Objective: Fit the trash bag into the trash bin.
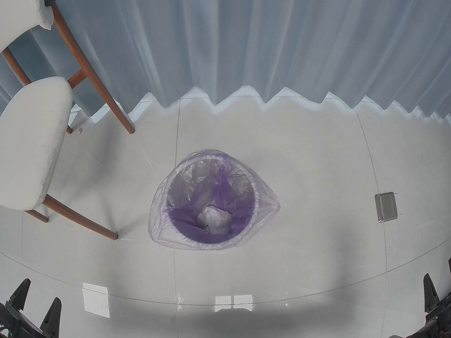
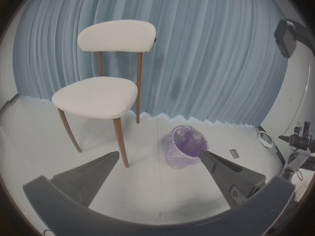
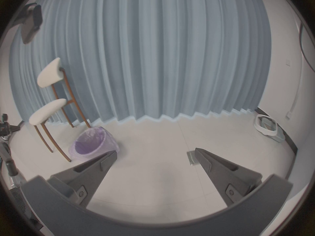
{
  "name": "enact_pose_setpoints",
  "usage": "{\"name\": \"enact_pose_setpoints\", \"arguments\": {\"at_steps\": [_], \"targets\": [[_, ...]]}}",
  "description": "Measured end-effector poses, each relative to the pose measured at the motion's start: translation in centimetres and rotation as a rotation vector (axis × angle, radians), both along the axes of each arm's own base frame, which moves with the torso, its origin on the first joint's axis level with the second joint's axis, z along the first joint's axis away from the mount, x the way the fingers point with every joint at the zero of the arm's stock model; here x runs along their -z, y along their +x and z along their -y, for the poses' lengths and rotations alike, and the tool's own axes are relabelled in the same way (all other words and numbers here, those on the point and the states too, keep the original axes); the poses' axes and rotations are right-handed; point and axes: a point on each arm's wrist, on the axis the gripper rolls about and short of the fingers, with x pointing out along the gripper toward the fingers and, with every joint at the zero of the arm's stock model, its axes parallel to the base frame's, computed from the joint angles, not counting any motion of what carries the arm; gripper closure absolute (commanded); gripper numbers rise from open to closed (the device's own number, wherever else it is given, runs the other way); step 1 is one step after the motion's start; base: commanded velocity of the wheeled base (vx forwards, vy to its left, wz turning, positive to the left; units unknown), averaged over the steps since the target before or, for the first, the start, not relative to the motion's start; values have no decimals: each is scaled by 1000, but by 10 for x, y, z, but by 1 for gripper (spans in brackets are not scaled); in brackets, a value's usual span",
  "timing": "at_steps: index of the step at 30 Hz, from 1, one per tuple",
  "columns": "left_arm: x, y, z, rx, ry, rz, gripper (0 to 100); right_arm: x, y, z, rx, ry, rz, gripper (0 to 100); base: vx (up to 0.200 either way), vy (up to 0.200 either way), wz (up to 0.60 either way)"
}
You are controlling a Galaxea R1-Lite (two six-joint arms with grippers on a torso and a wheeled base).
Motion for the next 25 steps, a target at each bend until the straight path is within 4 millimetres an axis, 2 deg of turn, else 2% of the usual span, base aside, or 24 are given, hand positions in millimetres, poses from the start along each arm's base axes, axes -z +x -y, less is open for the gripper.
{"name": "enact_pose_setpoints", "arguments": {"at_steps": [5,12,19,25], "targets": [[0,-3,-1,-42,41,37,0,4,-1,1,49,2,-27,0,0,0,0],[3,-4,-5,-238,61,26,0,4,-1,0,22,-37,-20,0,0,0,0],[7,-4,-3,-138,146,3,0,4,-1,0,14,-44,-18,0,0,0,0],[8,-4,-2,-126,157,-3,0,4,-1,0,12,-50,-17,0,0,0,0]]}}
